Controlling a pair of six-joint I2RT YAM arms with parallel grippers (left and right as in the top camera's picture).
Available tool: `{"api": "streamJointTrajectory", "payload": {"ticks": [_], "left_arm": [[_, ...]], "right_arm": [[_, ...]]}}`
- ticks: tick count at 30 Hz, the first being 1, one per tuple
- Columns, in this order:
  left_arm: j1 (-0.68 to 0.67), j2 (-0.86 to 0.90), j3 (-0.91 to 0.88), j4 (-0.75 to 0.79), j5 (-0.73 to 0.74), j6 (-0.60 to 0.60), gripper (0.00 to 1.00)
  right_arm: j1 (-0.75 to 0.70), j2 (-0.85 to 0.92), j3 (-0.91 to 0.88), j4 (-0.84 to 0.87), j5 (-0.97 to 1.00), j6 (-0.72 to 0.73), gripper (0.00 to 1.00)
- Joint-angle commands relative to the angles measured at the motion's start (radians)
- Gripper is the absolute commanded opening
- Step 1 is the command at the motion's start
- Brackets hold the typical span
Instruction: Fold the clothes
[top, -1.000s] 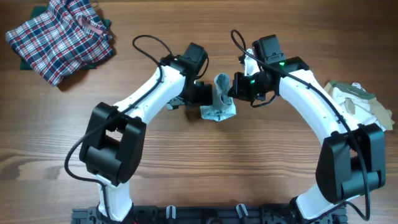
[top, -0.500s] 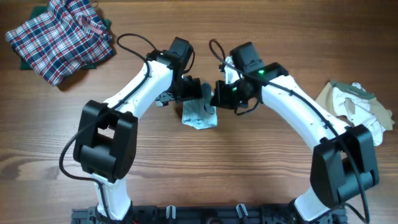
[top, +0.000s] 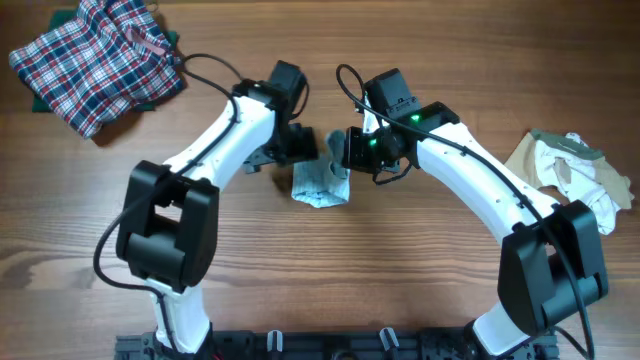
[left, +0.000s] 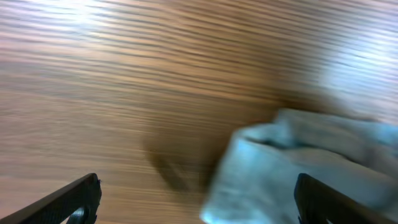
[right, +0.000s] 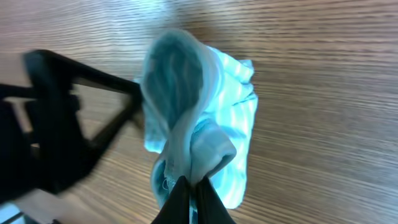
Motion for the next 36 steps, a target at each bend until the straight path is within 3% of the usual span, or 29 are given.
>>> {"api": "streamJointTrajectory", "payload": {"ticks": [1,11,22,36], "left_arm": [[0.084,-0.021,0.002,-0.039,-0.082,-0.042,1.0],[0.14,-0.021,0.002,-0.068,-0.082,-0.038,1.0],[0.141,-0.021,0.002,-0.072,-0.082,-0.038,1.0],[0.141,-0.021,0.002,-0.068,-0.082,-0.038,1.0]], "right_arm": [[-0.031,-0.009,0.023,-0.021,0.069,0.009,0.04],[-0.217,-0.01,0.023,-0.114,0.101,-0.122,0.04],[-0.333,-0.023,0.029,-0.145,0.168,-0.156,0.04],[-0.238,-0.028,0.116,-0.192,0.164,-0.155,0.04]]}}
